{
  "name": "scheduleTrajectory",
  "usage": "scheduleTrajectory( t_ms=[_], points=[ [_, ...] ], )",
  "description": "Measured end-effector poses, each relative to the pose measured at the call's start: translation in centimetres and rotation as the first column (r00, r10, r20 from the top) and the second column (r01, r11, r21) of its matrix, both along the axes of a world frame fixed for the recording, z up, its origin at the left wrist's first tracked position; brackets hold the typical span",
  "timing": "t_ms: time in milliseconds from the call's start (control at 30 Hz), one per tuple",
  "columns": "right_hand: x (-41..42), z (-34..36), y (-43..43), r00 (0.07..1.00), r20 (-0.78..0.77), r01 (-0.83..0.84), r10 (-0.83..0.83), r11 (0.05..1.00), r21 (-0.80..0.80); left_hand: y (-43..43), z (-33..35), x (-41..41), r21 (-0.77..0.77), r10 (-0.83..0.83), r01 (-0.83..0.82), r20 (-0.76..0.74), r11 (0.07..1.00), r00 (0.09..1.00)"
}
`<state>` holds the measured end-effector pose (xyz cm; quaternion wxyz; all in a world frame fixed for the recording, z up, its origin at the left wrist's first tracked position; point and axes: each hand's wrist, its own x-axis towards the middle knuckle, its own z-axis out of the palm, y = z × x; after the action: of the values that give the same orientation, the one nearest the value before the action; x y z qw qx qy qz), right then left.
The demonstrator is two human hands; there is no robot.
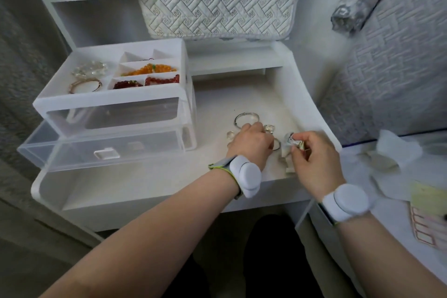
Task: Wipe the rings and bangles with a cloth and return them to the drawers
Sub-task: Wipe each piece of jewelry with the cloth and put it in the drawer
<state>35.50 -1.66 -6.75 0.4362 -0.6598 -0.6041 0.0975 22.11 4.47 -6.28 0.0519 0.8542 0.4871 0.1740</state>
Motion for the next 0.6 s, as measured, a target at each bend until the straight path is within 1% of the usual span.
scheduleTrajectory(
  t_ms=[67, 100, 200, 267, 300, 333, 367, 400, 433, 467, 500, 533, 600],
  points=[
    [0.1, -0.2, 0.1, 1.000, -0.007, 0.004, -0.004, 1.000, 0.004, 0.3, -0.1, -0.1, -0.002, -0.007, 0.007, 0.002, 1.000, 1.000],
    [0.3, -0.3, 0.1, 1.000, -0.017, 0.007, -0.007, 1.000, 0.003, 0.4, -0.1, -0.2, -0.005, -0.011, 0.011, 0.028, 1.000, 1.000],
    [0.5, -0.7, 0.1, 0.999, -0.050, -0.011, 0.010, 1.000, -0.013, 0.0, 0.0, -1.1, -0.011, -0.009, 0.012, 0.208, 1.000, 0.978],
    [0.6, -0.8, 0.3, 0.997, -0.068, -0.039, 0.037, 0.999, -0.025, -0.8, 0.4, -1.8, -0.073, 0.049, -0.025, 0.344, 0.997, 0.938],
    [0.6, -0.9, 0.4, 0.994, -0.092, -0.056, 0.053, 0.998, -0.032, -1.4, 0.7, -2.1, -0.139, 0.102, -0.046, 0.435, 0.989, 0.895],
    [0.7, -0.9, 0.5, 0.987, -0.142, -0.074, 0.069, 0.997, -0.034, -1.9, 0.9, -2.3, -0.233, 0.165, -0.041, 0.546, 0.972, 0.821],
    [0.6, -0.9, 0.6, 0.968, -0.236, -0.095, 0.084, 0.995, -0.037, -2.4, 1.1, -2.5, -0.335, 0.229, 0.009, 0.664, 0.942, 0.711],
    [0.4, -0.8, 0.6, 0.926, -0.364, -0.123, 0.102, 0.992, -0.035, -2.9, 1.2, -2.7, -0.416, 0.289, 0.095, 0.760, 0.904, 0.582],
    [0.2, -0.6, 0.7, 0.859, -0.498, -0.153, 0.119, 0.988, -0.028, -3.2, 1.2, -2.9, -0.465, 0.339, 0.188, 0.818, 0.865, 0.465],
    [-0.1, -0.5, 0.8, 0.775, -0.618, -0.183, 0.133, 0.983, -0.018, -3.5, 1.2, -3.1, -0.490, 0.378, 0.268, 0.846, 0.830, 0.375],
    [-0.4, -0.5, 0.8, 0.694, -0.706, -0.215, 0.143, 0.976, -0.013, -3.7, 1.2, -3.3, -0.501, 0.407, 0.330, 0.857, 0.800, 0.314],
    [-0.7, -0.4, 0.8, 0.629, -0.762, -0.256, 0.155, 0.967, -0.015, -3.9, 1.3, -3.5, -0.505, 0.427, 0.378, 0.862, 0.776, 0.275],
    [-1.2, -0.3, 0.8, 0.550, -0.814, -0.343, 0.184, 0.939, -0.020, -4.2, 1.4, -3.8, -0.500, 0.448, 0.448, 0.865, 0.741, 0.225]
  ],
)
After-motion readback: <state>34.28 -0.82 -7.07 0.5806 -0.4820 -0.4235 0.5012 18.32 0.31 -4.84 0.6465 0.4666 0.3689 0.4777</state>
